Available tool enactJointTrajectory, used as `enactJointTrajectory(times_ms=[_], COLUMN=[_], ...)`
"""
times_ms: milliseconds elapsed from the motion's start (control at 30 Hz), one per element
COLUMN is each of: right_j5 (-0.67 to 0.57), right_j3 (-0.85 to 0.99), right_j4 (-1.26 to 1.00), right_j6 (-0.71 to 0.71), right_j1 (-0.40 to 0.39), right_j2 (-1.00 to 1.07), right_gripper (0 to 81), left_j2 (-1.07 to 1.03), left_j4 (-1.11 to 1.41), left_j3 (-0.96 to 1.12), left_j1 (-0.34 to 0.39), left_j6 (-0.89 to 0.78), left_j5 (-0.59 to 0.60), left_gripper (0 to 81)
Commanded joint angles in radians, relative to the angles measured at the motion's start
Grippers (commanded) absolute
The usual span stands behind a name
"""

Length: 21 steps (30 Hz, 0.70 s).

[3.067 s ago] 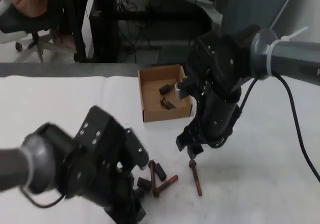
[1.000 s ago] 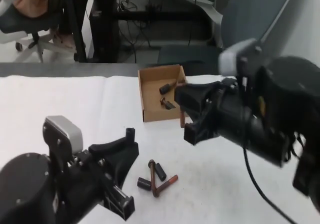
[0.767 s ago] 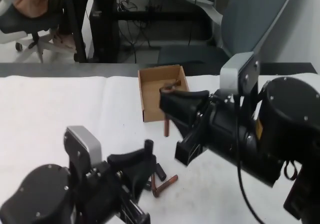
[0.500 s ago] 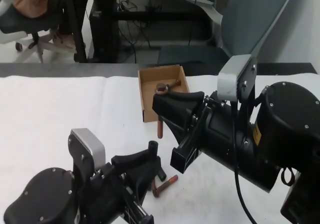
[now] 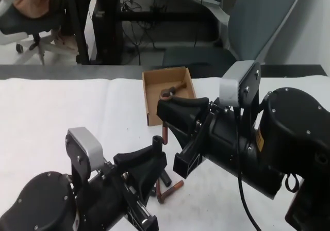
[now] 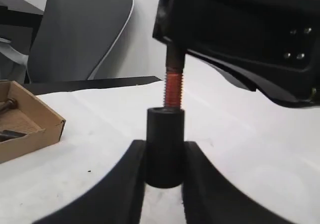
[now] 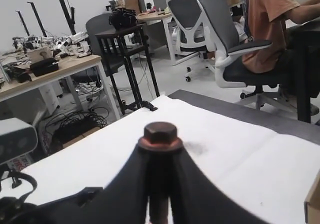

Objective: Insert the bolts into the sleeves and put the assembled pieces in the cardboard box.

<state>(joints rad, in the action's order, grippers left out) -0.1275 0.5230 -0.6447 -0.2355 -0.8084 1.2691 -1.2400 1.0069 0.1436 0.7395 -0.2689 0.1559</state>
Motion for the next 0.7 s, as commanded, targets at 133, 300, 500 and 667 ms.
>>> enactJointTrajectory(times_ms=[133, 300, 500, 667], right_j5=[-0.01, -0.021, -0.052, -0.054], right_j3=[0.003, 0.003, 0.003, 0.003], right_j4=[-0.079, -0.079, -0.042, -0.018], right_j6=[0.003, -0.008, -0.025, -0.018], right_j1=[-0.002, -0.002, -0.002, -0.002], right_j2=[-0.001, -0.001, -0.001, 0.003], right_gripper=[0.0, 0.0, 0.0, 0.0], left_j2=[0.001, 0.0, 0.0, 0.0], left_j4=[0.021, 0.021, 0.024, 0.031], left_j3=[0.001, 0.001, 0.001, 0.004], left_j1=[0.005, 0.005, 0.005, 0.005], left_j6=[0.0, 0.0, 0.0, 0.0], left_j5=[0.029, 0.025, 0.005, 0.002], left_gripper=[1.8, 1.8, 1.8, 1.8])
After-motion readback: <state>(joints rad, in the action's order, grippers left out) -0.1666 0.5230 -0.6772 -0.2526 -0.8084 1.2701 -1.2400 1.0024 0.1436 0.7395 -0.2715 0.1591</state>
